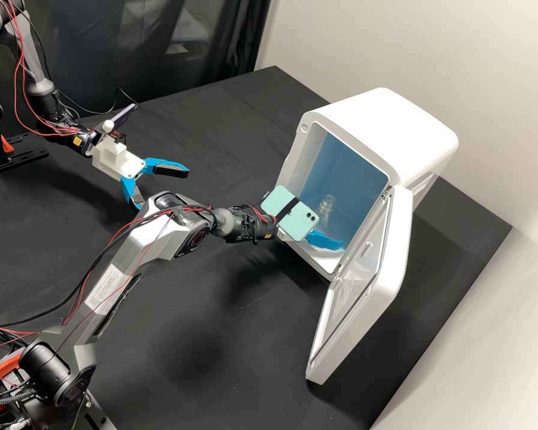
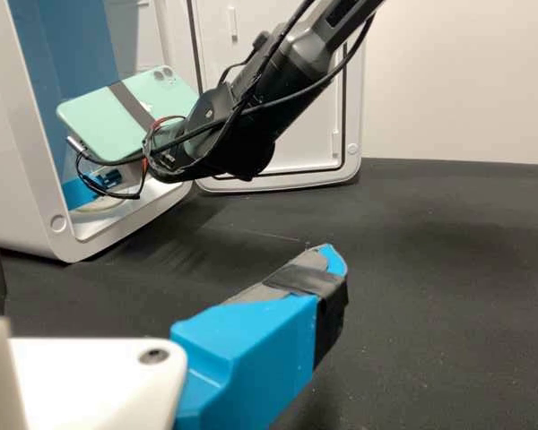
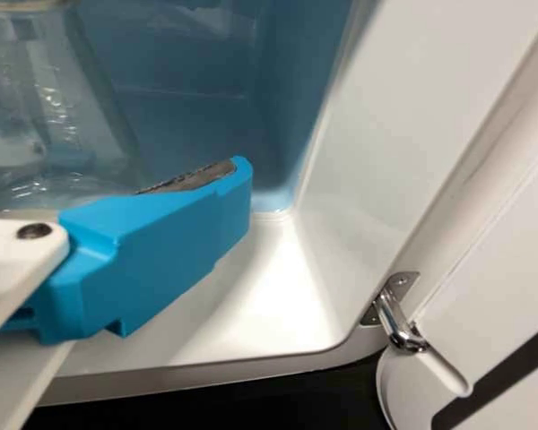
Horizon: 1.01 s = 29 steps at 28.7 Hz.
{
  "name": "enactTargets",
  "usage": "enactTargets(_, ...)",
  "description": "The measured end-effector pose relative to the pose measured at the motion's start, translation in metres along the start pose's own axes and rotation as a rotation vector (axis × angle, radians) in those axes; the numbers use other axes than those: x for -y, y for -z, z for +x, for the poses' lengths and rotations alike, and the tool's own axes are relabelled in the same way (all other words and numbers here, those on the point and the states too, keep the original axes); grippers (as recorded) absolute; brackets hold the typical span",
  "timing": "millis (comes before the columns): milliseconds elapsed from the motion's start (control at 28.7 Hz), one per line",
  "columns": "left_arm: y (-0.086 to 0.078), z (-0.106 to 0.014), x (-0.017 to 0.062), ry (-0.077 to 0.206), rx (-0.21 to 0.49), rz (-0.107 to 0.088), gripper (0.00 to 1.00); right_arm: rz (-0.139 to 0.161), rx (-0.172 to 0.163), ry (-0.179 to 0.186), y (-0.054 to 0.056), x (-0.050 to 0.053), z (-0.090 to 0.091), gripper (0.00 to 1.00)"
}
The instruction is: Place the flask in the incubator
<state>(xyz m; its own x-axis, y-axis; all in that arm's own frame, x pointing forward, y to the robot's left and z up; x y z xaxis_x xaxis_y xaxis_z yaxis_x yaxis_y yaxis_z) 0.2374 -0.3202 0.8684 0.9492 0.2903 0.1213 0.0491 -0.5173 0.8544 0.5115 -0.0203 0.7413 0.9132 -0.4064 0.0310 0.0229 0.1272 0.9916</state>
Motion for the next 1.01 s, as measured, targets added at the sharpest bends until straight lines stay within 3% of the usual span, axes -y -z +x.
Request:
enactTargets(696, 0.0000, 0.0000, 0.0000, 0.000, 0.000, 0.000, 1.00, 0.024, 0.004, -0.001, -0.0017, -0.0013, 0.0008, 1.00)
enactTargets(836, 0.0000, 0.0000, 0.0000, 0.000, 0.000, 0.000, 1.00, 0.058, 0.003, 0.008, -0.0021, -0.0009, 0.0011, 1.00)
enactTargets(1010, 0.0006, 0.0006, 0.0024, 0.009, -0.002, -0.003, 1.00, 0.105, -0.031, 0.053, -0.0043, 0.0022, 0.0010, 1.00)
